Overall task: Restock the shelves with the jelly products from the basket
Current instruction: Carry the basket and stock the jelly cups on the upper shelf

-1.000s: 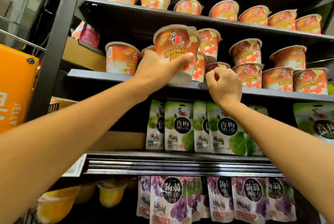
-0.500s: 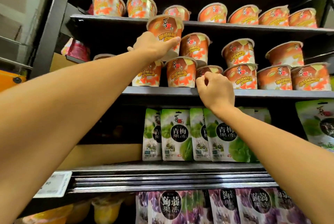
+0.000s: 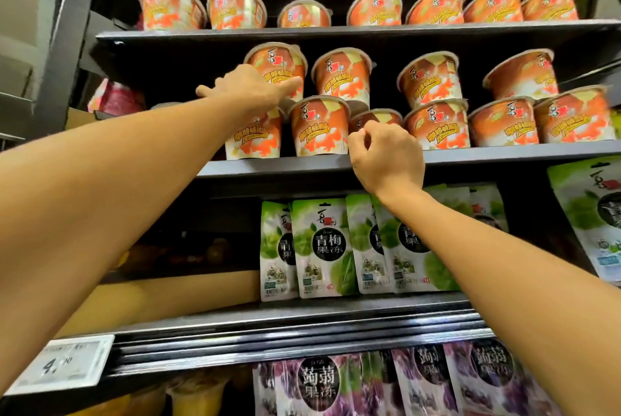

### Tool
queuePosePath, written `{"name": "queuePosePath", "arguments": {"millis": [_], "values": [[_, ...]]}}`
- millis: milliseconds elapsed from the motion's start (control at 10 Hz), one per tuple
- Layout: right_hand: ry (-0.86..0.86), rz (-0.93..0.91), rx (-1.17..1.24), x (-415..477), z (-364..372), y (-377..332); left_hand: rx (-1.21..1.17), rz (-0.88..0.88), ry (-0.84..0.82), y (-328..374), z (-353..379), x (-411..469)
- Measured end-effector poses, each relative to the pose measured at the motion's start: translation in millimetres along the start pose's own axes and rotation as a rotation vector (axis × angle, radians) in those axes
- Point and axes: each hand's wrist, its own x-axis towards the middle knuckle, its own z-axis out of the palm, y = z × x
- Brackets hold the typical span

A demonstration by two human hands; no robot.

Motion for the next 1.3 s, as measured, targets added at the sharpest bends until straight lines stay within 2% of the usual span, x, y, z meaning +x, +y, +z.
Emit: {"name": "queuePosePath", "arguments": {"millis": [100,200,300,400,500,600,700,800,900,1000,1100,1200,1300], "values": [[-0.017,0.011,0.011,0.1,-0.1,0.9,0.034,-0.002,0.024,-2.4,-7.4,-4.4],[-0.028,0.016,0.007,1.0,-0.2,0.7,0.040,0.028,0.146,-6.1,-18.1,-21.2],[-0.079,0.037,0.006,3.7,-2.2,1.3,-0.025,0.213,0.343,-18.8,-24.6,-53.5],[-0.186,0.053,-0.018,8.4,-4.7,1.4,-0.119,0.409,0.462,-38.7,-28.3,-97.5],[-0.262,0.058,-0.022,10.5,-12.1,-2.2,-0.210,0.460,0.367,-56.4,-26.8,-142.6],[-0.259,0.062,-0.012,-3.7,-23.7,-9.8,-0.304,0.464,0.113,-79.7,-18.7,-195.9],[-0.291,0.109,0.088,-19.7,-37.7,-17.8,-0.433,0.426,-0.125,-103.6,-10.7,-254.5],[-0.316,0.071,0.127,-48.2,-62.5,-16.2,-0.568,0.290,-0.251,-133.5,-3.7,-316.0],[-0.607,0.316,0.256,-13.1,-12.4,81.3,-0.707,0.141,-0.359,-161.7,1.4,-387.2],[-0.876,0.460,0.191,-203.4,-48.7,100.0,-0.827,0.000,-0.429,-187.0,10.2,-475.5],[-1.200,0.565,0.075,-332.7,-92.3,98.0,-0.881,-0.219,-0.551,-217.0,27.1,-597.1],[-1.190,0.786,0.537,-542.3,-254.9,24.6,-0.802,-0.485,-0.747,-244.0,40.2,-724.6],[-1.447,1.062,0.385,-662.1,-355.6,-39.2,-0.690,-0.675,-0.955,-272.2,44.8,-847.6]]}}
